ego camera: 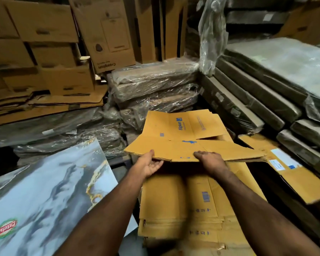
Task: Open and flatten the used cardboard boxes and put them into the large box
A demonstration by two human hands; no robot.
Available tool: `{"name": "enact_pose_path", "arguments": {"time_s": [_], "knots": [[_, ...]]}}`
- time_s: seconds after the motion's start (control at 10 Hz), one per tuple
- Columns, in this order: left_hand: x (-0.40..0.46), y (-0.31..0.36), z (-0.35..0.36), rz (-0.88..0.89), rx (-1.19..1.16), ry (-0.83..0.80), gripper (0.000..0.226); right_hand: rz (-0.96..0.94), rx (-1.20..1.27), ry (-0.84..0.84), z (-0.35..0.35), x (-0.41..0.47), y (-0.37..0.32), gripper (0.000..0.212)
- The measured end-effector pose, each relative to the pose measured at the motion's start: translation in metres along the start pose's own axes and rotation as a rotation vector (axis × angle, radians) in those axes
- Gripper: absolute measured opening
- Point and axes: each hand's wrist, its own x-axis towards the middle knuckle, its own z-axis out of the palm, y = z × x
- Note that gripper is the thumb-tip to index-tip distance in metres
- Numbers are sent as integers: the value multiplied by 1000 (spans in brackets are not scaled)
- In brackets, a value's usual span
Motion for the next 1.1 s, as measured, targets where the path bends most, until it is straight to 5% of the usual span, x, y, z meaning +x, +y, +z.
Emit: {"name": "enact_pose_path", "arguments": {"time_s": [0.1,0.4,0.6,0.8,1.0,1.1], "knots": [[1,-10,7,151,-115,138,35,-3,-19,27,-1,3,2,48],[8,-74,-46,-315,-63,111,20,-11,3,-132,69,-50,0,77],[-1,-98,-56,-461,-44,140,40,14,52,-146,102,-74,-2,70],[-3,-110,-70,-445,71,112,46,65,30,-154,128,-86,-21,69],[-4,-131,-71,-403,293,73,50,81,143,-490,149,-99,-44,70],[0,-139,-71,-275,383,75,47,93,198,-432,156,-97,-58,72]]}}
